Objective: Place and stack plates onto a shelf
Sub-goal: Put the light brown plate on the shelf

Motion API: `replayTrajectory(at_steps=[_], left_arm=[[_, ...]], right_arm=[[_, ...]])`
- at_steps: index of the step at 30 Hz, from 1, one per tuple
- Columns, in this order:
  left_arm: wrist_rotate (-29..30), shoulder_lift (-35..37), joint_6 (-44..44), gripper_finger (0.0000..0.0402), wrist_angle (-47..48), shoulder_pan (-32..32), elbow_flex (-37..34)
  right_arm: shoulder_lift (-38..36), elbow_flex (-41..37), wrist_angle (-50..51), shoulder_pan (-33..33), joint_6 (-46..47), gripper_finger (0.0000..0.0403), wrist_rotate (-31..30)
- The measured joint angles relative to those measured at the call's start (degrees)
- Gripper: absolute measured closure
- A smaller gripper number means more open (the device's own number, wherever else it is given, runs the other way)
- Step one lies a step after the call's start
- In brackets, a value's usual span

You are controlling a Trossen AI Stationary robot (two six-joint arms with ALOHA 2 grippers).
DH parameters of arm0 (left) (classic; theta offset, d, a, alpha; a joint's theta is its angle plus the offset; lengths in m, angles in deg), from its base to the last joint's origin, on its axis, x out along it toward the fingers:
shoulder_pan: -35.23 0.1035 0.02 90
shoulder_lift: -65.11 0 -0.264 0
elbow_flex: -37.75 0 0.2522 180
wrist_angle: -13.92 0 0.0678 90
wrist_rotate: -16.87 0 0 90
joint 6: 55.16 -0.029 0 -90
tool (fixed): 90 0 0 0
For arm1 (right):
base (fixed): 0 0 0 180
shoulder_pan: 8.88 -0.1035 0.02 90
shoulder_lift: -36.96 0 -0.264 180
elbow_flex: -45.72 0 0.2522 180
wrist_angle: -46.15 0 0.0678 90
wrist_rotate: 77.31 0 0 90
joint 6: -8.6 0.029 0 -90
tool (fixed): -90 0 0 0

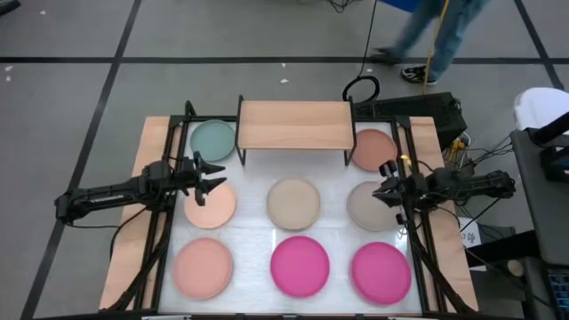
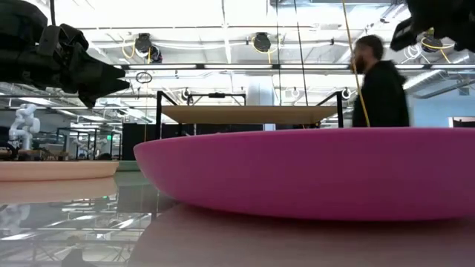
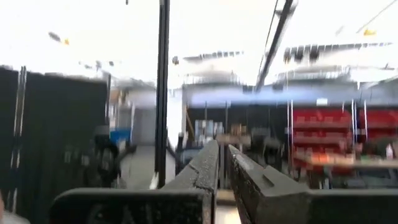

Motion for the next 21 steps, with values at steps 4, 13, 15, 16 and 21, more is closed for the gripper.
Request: replayTrajectory(at_steps=[4, 13, 15, 16, 21], left_arm=[[0.0, 0.0, 0.0, 0.0204, 0.0, 0.0, 0.0], [0.0, 0.0, 0.0, 0.0204, 0.0, 0.0, 0.0], [0.0, 0.0, 0.0, 0.0204, 0.0, 0.0, 0.0], [0.0, 0.0, 0.0, 0.0204, 0.0, 0.0, 0.0], [0.0, 0.0, 0.0, 0.0204, 0.0, 0.0, 0.0]], right_arm=[[0.0, 0.0, -8.6, 0.0, 7.7, 0.0383, -10.3], [0.0, 0.0, -9.2, 0.0, 5.7, 0.0383, -23.9], [0.3, 0.6, -6.7, 0.0, 4.6, 0.0383, -23.5], [0.6, 1.5, -4.3, 0.0, 4.5, 0.0383, -23.6], [5.9, 7.6, 7.7, 0.0, 1.4, 0.0383, -27.5]])
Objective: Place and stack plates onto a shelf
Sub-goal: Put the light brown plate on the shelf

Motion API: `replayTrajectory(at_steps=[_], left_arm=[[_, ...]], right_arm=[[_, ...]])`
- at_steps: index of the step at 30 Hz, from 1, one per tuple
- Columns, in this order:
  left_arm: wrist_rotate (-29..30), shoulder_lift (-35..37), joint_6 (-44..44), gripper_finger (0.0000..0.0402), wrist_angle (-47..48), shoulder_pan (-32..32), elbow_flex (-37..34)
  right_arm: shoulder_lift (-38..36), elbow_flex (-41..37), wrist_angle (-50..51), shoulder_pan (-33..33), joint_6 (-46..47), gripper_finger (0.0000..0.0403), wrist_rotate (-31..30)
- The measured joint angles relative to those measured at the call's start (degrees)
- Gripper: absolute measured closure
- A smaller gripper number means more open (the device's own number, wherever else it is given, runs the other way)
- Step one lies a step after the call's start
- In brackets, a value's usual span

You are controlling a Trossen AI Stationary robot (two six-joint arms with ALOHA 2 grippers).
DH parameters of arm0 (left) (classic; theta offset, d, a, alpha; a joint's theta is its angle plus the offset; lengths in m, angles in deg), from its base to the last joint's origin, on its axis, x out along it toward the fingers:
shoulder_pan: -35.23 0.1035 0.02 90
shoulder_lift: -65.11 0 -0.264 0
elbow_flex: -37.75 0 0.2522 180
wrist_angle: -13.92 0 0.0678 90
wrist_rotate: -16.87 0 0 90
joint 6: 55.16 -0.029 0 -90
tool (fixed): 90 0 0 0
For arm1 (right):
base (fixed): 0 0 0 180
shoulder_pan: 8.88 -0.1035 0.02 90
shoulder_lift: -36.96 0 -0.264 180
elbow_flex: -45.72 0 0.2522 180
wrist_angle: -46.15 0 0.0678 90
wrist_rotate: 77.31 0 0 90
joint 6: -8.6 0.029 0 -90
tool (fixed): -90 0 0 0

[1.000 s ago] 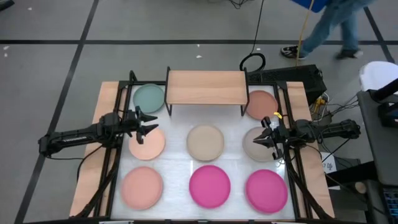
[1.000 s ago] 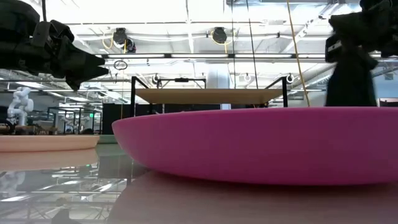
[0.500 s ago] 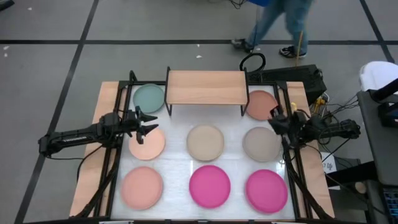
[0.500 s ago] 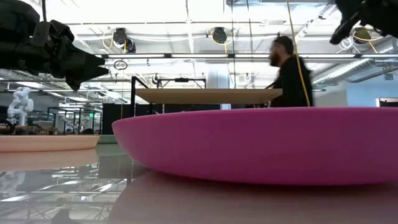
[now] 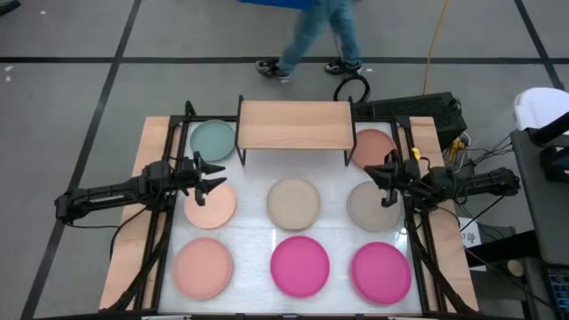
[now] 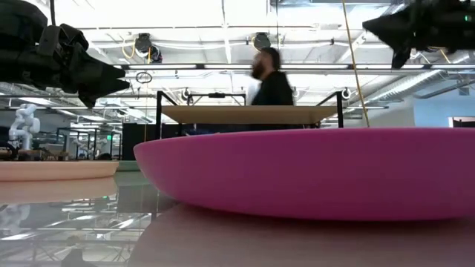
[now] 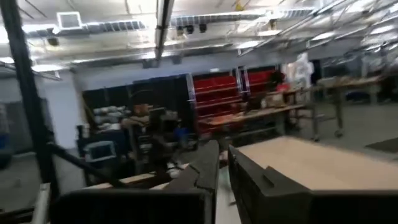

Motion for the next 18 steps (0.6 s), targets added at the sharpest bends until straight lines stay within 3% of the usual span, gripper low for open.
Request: replayTrajectory(at_steps=[4, 10, 18], left_arm=[[0.0, 0.0, 0.0, 0.0204, 0.0, 0.0, 0.0], [0.0, 0.0, 0.0, 0.0204, 0.1, 0.0, 0.0], [0.0, 0.0, 0.0, 0.0204, 0.1, 0.0, 0.0]], right_arm=[[6.4, 4.6, 2.9, 0.0, -2.8, 0.0383, 0.2], [17.6, 10.9, 7.4, 0.0, 1.0, 0.0368, 8.3], [34.1, 18.4, 9.3, 0.4, -1.1, 0.0266, 9.9]])
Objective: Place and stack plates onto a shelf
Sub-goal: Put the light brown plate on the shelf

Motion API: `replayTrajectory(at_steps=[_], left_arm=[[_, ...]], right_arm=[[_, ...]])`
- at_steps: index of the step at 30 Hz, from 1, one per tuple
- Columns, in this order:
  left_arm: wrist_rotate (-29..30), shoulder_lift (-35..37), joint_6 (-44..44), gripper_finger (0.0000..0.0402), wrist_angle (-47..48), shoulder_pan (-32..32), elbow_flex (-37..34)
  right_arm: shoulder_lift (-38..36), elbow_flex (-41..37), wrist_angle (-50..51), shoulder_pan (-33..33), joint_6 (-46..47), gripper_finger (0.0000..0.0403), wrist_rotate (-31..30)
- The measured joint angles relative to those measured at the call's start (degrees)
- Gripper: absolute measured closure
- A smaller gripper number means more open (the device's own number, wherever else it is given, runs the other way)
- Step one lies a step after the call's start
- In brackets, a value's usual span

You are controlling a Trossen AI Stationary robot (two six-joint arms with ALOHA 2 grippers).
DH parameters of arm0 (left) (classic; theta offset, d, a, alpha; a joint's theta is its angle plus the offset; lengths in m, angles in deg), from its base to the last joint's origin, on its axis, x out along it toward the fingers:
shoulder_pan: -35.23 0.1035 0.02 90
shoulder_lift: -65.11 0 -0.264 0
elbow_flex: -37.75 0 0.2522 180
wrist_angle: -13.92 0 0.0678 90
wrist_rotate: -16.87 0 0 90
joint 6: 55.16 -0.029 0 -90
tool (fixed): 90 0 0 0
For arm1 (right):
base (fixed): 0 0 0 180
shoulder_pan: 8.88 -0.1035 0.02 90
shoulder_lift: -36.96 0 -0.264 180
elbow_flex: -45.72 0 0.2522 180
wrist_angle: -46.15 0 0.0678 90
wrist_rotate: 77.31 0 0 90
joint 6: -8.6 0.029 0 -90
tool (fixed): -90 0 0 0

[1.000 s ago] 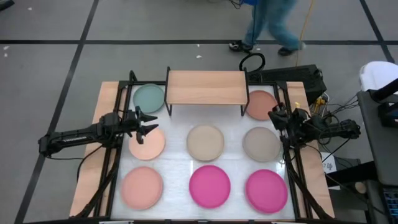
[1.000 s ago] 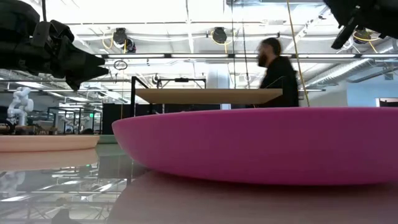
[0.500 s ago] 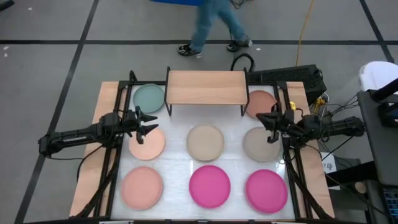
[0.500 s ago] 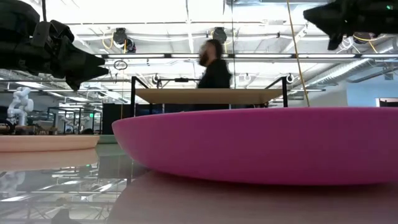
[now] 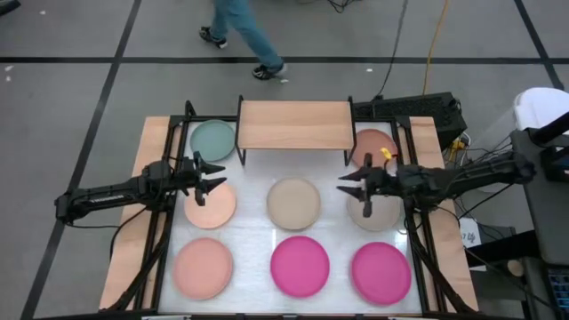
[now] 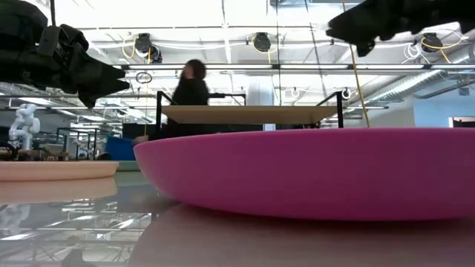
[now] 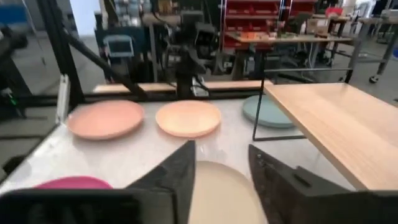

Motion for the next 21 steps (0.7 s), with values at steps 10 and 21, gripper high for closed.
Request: replayTrajectory(at_steps=[10, 21], left_arm=[[0.0, 0.0, 0.0, 0.0204, 0.0, 0.0, 0.0], [0.0, 0.0, 0.0, 0.0204, -0.1, 0.0, 0.0]], right_arm=[[20.6, 3.8, 0.8, -1.8, -4.7, 0.0191, 2.3], [36.4, 9.1, 1.6, -7.6, -9.3, 0.0183, 4.8]])
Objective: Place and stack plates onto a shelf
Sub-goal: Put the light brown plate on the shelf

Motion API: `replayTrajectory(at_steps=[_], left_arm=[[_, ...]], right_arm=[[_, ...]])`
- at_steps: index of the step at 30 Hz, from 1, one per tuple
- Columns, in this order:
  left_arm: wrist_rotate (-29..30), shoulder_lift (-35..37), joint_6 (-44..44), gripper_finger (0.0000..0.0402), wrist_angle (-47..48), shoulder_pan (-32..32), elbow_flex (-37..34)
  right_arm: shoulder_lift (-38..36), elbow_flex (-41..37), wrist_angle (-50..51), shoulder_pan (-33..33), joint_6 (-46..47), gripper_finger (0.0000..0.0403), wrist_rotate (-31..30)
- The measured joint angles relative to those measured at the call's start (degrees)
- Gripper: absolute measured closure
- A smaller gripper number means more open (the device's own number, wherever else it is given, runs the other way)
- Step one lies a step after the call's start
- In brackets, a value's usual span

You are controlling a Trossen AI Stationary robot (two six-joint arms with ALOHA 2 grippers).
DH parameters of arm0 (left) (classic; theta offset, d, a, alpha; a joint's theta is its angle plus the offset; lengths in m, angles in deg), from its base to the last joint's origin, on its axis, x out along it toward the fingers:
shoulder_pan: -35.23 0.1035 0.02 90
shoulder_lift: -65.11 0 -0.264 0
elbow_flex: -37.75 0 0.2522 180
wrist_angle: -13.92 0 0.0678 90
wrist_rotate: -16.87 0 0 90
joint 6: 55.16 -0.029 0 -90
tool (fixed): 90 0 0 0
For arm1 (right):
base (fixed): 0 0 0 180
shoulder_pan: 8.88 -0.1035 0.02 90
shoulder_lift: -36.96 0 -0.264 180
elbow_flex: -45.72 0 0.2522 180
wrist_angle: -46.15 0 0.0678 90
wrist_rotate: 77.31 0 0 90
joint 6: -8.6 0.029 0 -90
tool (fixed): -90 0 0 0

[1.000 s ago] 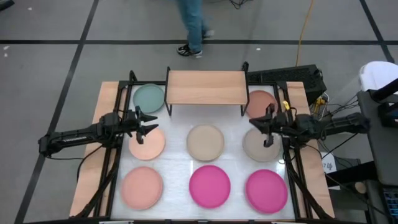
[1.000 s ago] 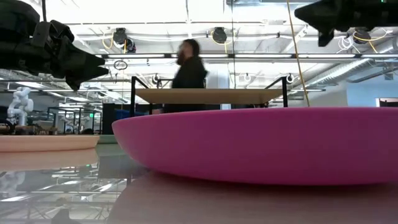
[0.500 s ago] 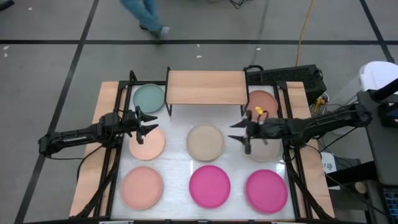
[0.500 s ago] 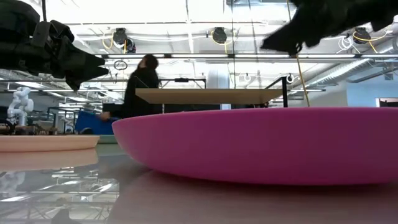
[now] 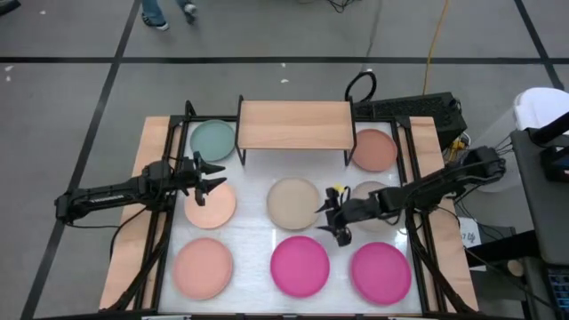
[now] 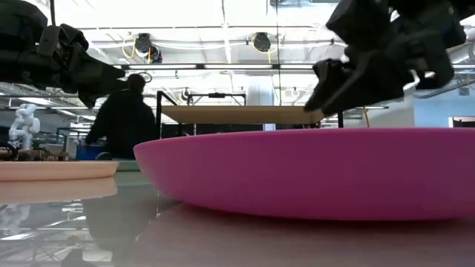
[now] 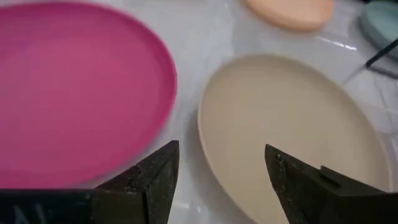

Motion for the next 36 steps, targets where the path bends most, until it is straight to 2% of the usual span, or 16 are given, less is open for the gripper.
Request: replayTrajectory(at_steps=[10, 17, 21, 31, 33, 36], left_arm=[[0.0, 0.0, 0.0, 0.0204, 0.0, 0.0, 0.0], [0.0, 0.0, 0.0, 0.0204, 0.0, 0.0, 0.0], [0.0, 0.0, 0.0, 0.0204, 0.0, 0.0, 0.0], [0.0, 0.0, 0.0, 0.0204, 0.0, 0.0, 0.0], [0.0, 0.0, 0.0, 0.0204, 0.0, 0.0, 0.0], [0.0, 0.0, 0.0, 0.0204, 0.0, 0.0, 0.0]], right_arm=[[8.4, 0.3, 0.8, 1.5, -1.3, 0.0183, -2.2], [9.2, 0.3, 0.6, 2.5, -1.7, 0.0191, -3.3], [9.2, 0.3, 0.7, 2.6, -1.6, 0.0228, -3.2], [9.2, 0.3, 0.7, 2.7, -1.3, 0.0381, -3.0], [9.2, 0.3, 0.7, 2.7, -1.3, 0.0397, -3.1], [9.2, 0.2, -0.7, 2.7, -1.5, 0.04, -3.0]])
